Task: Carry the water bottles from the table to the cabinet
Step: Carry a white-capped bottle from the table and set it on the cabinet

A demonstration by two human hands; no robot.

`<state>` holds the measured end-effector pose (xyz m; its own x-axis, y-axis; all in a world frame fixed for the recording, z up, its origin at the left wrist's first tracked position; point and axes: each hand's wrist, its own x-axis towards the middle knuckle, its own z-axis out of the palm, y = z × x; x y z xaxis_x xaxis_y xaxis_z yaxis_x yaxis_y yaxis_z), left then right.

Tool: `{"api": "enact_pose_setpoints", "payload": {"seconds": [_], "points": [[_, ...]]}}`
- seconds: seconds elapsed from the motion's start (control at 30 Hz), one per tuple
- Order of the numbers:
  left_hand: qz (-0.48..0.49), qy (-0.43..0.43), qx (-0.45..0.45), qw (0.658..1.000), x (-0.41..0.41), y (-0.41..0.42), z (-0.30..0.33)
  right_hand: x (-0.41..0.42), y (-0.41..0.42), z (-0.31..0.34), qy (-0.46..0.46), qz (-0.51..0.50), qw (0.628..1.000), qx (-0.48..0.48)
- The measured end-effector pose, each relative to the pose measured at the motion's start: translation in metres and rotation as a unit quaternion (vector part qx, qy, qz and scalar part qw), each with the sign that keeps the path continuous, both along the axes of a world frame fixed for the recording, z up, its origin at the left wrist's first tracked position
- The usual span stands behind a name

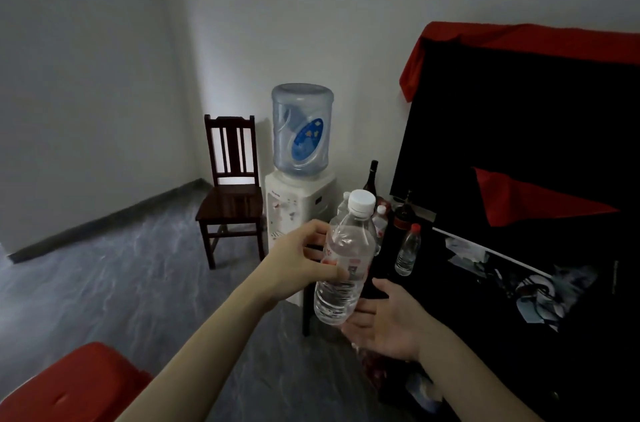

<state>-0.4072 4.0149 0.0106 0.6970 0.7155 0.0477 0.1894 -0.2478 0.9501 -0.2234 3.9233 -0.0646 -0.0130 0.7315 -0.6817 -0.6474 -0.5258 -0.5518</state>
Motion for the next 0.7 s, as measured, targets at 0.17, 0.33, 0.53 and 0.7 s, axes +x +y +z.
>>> {"api": "enact_pose_setpoints", "payload": {"seconds": [0.17, 0.33, 0.53, 0.7], "points": [[-0.036, 0.002, -0.016, 0.999, 0.075, 0.052, -0.009, 0.070, 0.036, -0.003, -0.004, -0.039, 0.999, -0.010], [-0.105, 0.025, -0.010, 0.994, 0.175, 0.095, -0.022, 0.152, 0.058, -0.015, -0.001, -0.105, 0.994, -0.026], [-0.179, 0.038, 0.011, 0.983, 0.273, 0.119, -0.052, 0.231, 0.066, -0.044, 0.010, -0.171, 0.984, -0.055], [-0.239, 0.046, 0.016, 0.970, 0.338, 0.129, -0.086, 0.283, 0.062, -0.080, 0.050, -0.233, 0.969, -0.068]]}}
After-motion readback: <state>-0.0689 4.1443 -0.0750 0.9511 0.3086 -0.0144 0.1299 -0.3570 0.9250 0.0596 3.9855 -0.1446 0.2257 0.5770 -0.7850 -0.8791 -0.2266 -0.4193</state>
